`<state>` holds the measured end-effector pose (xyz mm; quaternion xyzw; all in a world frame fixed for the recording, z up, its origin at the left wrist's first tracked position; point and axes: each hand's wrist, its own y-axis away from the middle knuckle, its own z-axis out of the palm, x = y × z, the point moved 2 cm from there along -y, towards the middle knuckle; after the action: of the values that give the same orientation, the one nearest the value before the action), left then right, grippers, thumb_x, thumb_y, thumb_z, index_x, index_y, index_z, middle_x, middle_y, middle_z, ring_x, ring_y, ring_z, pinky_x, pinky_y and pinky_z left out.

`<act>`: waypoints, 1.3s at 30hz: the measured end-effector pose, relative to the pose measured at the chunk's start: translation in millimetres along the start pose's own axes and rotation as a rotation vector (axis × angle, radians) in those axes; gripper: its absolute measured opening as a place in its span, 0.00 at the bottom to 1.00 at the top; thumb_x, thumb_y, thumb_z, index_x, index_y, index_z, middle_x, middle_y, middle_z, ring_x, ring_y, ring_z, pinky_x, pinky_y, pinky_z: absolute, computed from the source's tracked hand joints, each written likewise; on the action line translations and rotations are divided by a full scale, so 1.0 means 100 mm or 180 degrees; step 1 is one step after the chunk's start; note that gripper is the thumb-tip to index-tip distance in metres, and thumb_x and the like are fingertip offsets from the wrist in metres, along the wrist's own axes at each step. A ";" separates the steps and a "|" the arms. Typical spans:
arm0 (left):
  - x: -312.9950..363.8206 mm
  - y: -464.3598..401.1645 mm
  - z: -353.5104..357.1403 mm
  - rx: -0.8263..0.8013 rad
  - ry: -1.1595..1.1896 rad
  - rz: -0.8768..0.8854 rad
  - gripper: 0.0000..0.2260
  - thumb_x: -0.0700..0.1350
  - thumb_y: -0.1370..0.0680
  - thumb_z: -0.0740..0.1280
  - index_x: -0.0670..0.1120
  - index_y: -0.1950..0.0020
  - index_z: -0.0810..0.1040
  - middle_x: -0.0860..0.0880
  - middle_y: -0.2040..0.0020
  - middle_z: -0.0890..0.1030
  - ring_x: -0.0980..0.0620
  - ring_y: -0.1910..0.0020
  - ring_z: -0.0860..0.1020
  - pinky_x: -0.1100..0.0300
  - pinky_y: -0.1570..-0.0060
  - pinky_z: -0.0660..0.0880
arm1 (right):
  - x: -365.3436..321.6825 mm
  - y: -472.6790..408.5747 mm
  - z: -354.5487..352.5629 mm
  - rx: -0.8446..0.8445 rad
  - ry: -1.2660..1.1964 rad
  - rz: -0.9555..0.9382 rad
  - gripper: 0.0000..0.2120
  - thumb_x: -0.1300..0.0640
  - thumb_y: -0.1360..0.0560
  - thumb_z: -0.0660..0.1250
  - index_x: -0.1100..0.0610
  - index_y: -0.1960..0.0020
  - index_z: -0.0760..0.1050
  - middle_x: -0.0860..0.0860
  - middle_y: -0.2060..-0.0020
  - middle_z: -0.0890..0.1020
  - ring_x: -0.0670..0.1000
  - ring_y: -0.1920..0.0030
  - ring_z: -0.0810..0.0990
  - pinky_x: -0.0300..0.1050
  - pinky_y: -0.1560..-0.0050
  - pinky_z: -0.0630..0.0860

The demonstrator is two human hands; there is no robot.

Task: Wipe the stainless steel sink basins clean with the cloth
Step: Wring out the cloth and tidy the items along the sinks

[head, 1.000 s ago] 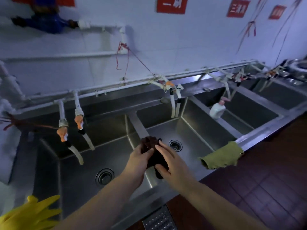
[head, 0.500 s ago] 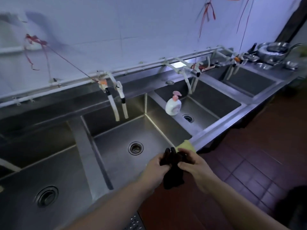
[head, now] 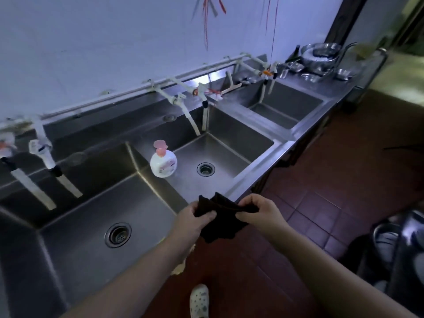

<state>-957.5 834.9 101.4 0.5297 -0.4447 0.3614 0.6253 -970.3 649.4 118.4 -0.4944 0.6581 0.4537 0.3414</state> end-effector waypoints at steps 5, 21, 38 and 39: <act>0.24 -0.80 0.54 -0.0356 -0.0022 0.0102 0.09 0.35 0.26 0.69 0.47 0.51 0.76 0.49 0.54 0.82 0.54 0.56 0.81 0.70 0.63 0.75 | 0.02 -0.56 -0.58 0.0153 -0.0008 -0.0024 0.08 0.70 0.29 0.68 0.59 0.54 0.77 0.54 0.59 0.82 0.48 0.60 0.81 0.42 0.59 0.80; 1.03 -3.25 2.58 -0.1832 -0.0191 -0.0088 0.31 0.33 0.33 0.75 0.53 0.36 0.69 0.49 0.44 0.77 0.54 0.49 0.79 0.66 0.57 0.78 | 0.05 -2.25 -2.72 0.0789 0.0075 0.0359 0.19 0.73 0.26 0.58 0.53 0.53 0.80 0.47 0.60 0.81 0.43 0.59 0.79 0.36 0.55 0.76; 1.92 -5.42 5.37 -0.1328 -0.0671 0.0247 0.10 0.29 0.29 0.69 0.43 0.60 0.74 0.48 0.69 0.76 0.58 0.75 0.74 0.67 0.77 0.69 | 0.73 -4.48 -5.74 0.0481 0.0738 -0.0045 0.19 0.69 0.31 0.62 0.44 0.57 0.78 0.45 0.64 0.82 0.45 0.62 0.80 0.46 0.54 0.79; 1.97 -5.53 5.50 -0.1258 -0.0590 0.0218 0.10 0.30 0.28 0.69 0.43 0.60 0.74 0.48 0.69 0.76 0.57 0.76 0.74 0.66 0.77 0.69 | 0.71 -4.62 -5.88 0.0435 0.0874 -0.0094 0.19 0.68 0.31 0.62 0.43 0.58 0.78 0.44 0.65 0.81 0.44 0.62 0.80 0.46 0.54 0.79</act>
<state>-474.8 191.8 121.6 0.4124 -0.5802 0.2379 0.6608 -547.0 29.4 143.5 -0.5370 0.7206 0.3310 0.2877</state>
